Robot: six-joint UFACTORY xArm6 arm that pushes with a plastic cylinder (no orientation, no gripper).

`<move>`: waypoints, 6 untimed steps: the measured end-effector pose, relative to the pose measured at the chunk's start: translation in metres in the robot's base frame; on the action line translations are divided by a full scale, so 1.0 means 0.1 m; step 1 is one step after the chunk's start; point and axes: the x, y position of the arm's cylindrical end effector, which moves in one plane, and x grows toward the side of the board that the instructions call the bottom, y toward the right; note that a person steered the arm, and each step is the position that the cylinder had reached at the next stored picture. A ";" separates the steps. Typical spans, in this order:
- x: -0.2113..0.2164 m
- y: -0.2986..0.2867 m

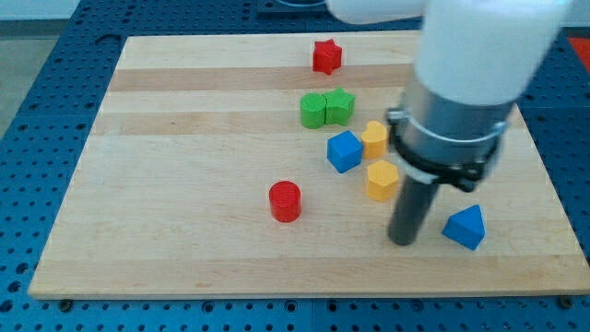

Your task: Slide red circle to the bottom center

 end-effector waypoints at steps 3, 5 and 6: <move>0.02 -2.06; 0.00 -2.35; 0.00 -2.82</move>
